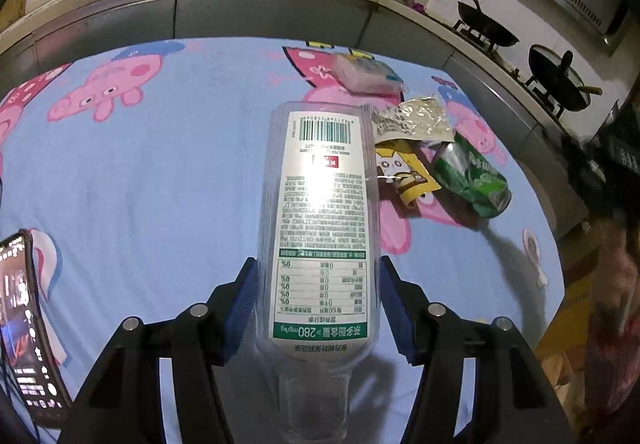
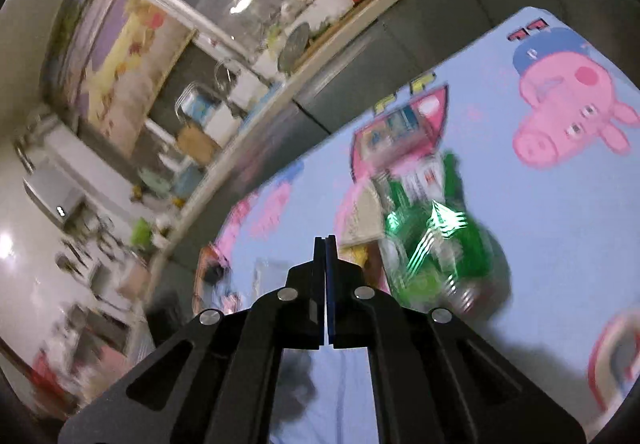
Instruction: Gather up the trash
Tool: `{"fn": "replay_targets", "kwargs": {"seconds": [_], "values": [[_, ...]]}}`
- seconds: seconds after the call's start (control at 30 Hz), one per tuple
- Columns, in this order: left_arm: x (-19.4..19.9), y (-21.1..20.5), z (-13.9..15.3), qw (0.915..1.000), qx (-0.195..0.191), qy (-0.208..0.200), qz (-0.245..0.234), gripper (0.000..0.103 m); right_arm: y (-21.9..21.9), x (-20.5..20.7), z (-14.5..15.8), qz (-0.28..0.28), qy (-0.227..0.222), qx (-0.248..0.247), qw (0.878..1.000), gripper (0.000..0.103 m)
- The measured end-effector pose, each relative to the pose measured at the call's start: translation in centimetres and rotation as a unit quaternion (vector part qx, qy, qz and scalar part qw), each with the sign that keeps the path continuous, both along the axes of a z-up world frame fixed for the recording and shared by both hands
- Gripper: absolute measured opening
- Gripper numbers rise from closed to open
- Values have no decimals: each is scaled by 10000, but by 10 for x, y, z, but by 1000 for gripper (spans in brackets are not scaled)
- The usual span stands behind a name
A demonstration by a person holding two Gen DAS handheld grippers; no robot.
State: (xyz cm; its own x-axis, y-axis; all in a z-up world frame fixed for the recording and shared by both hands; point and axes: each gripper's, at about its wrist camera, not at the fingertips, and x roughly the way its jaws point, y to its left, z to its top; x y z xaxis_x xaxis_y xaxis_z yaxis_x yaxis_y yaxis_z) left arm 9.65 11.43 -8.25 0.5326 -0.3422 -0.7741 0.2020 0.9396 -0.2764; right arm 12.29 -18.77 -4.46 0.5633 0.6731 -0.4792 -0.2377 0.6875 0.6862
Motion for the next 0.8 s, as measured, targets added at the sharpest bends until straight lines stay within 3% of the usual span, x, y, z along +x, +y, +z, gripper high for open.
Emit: {"fn": "replay_targets", "kwargs": {"seconds": [0.13, 0.2, 0.23, 0.27, 0.43, 0.57, 0.7, 0.73, 0.77, 0.8], "values": [[-2, -5, 0, 9999, 93, -10, 55, 61, 4, -11, -29, 54, 355, -69, 9993, 4], [-2, -5, 0, 9999, 113, -26, 83, 61, 7, -4, -28, 40, 393, -79, 9992, 23], [-3, -4, -1, 9999, 121, -35, 100, 62, 9, 2, -25, 43, 356, -95, 9993, 52], [-4, -3, -1, 9998, 133, -41, 129, 62, 13, 10, -19, 39, 273, -194, 9994, 65], [-5, -3, -4, 9997, 155, -16, 206, 62, 38, 69, -4, 224, 41, -1130, 9933, 64], [-7, -3, -3, 9996, 164, -17, 215, 63, 51, 121, -22, 427, 581, -1232, 9898, 65], [-7, -4, -6, 9995, 208, 34, 221, 71, 73, 139, -42, 672, 936, -1567, 9809, 63], [-7, -4, -7, 9995, 238, 31, 206, 71, 78, 139, -44, 716, 933, -1664, 9790, 54], [-7, -6, -8, 9995, 277, 8, 175, 67, 84, 138, -44, 852, 908, -1747, 9767, 29], [-8, -7, -9, 9996, 244, -21, 115, 62, 88, 135, -43, 950, 884, -1766, 9757, 28]]}}
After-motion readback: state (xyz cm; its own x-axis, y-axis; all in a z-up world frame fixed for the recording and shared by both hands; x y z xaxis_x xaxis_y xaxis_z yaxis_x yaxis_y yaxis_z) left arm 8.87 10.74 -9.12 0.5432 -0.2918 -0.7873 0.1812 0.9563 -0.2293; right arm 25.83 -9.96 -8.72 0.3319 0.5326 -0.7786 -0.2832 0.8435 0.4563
